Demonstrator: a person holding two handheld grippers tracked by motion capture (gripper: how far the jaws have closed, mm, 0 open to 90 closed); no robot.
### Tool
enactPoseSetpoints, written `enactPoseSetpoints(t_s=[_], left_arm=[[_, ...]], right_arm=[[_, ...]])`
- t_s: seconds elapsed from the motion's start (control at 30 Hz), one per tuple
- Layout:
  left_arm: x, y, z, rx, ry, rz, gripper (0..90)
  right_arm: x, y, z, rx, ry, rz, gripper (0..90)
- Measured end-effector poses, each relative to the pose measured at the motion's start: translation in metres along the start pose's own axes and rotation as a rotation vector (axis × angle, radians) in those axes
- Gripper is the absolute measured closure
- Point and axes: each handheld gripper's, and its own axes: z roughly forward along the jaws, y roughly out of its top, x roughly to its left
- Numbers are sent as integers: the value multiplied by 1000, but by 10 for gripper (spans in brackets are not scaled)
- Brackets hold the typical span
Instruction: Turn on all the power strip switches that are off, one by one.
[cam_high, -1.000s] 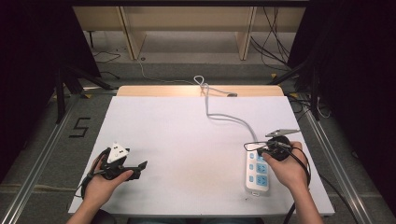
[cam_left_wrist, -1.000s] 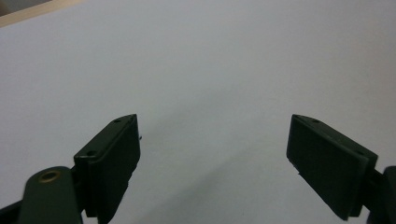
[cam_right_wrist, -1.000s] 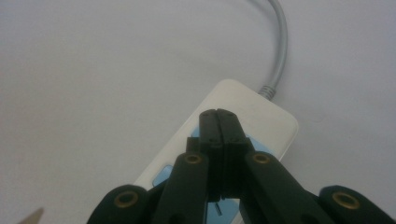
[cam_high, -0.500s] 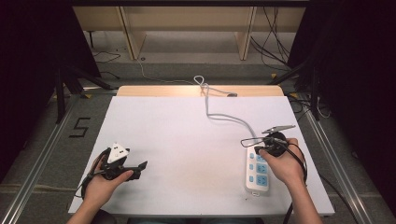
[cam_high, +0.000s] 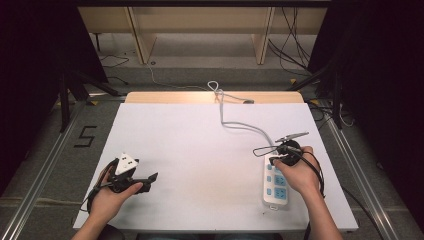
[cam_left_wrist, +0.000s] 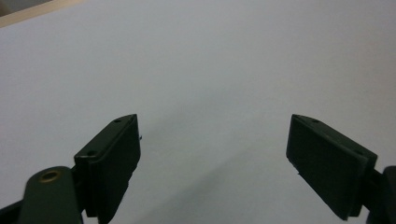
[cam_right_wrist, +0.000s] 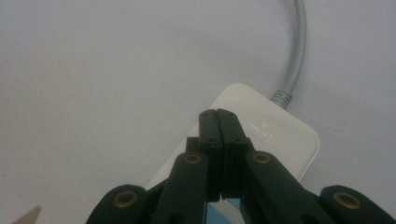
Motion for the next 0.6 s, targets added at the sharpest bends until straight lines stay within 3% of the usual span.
enactPoseSetpoints(t_s=[0.6], left_arm=[[-1,0,1,-5,0,-4,177]], right_arm=[[2,3,9,39,-8,-11,899]])
